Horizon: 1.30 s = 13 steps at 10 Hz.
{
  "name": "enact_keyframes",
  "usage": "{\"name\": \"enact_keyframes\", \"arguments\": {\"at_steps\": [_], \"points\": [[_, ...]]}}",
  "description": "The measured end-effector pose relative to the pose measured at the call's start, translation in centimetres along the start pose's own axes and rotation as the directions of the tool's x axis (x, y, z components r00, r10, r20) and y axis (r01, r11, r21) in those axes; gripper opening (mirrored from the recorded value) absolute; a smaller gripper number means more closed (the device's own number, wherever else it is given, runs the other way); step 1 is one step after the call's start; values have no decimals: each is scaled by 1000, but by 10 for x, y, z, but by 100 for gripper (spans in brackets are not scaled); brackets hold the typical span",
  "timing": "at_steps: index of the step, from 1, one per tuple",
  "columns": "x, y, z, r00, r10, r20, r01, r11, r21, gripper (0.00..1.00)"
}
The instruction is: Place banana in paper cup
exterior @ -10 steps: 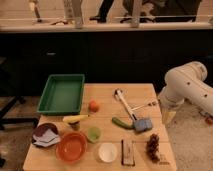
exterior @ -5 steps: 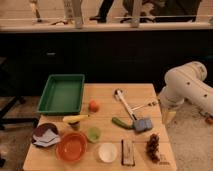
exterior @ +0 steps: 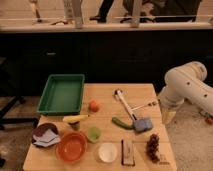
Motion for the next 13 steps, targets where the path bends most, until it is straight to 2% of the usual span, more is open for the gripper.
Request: {"name": "enact_keyframes", "arguments": {"at_steps": [8,9,11,13], "points": [[1,0,0,1000,0,0,0,1000,0,80],[3,-3,3,1000,-6,-16,6,1000,-4,80],[-10,-10,12,998,-57,-8,57,998,-14,80],[-29,-6,14,995,-102,-3,102,994,-34,80]]}}
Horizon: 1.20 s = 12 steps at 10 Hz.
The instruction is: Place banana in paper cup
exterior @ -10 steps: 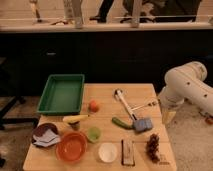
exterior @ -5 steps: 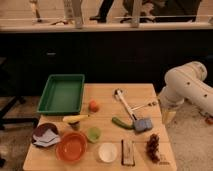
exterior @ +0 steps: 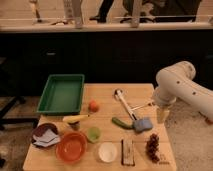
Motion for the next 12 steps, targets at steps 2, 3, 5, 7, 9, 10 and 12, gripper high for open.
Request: {"name": "enact_keyframes", "arguments": {"at_steps": [2,3,5,7,9,10,12], "points": [[-37,-6,0,998,-68,20,68,998,-5,80],[-50,-7,-3,996,-85,41,85,996,-10,80],[-71,-6,-7,985,-90,148,96,995,-32,80],[-86,-7,-10,957,-71,280,87,995,-43,80],[-93,-4,-10,917,-32,397,61,996,-60,80],[-96,-2,-9,901,-15,434,48,997,-65,80],[-105,-1,-6,883,-3,470,38,997,-65,80]]}}
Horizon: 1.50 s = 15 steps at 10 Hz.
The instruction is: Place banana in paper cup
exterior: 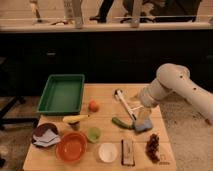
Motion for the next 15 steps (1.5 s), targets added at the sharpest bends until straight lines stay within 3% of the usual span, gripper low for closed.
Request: {"name": "enact_keyframes", "arguments": {"at_steps": [8,9,12,15], "points": [[-1,1,3,1000,5,10,-5,1000,-5,80],[-4,3,13,999,10,46,-9,1000,-12,80],[-31,5,44,997,-14,81,16,1000,-22,80],[-55,9,66,994,-49,94,49,999,5,80]]}}
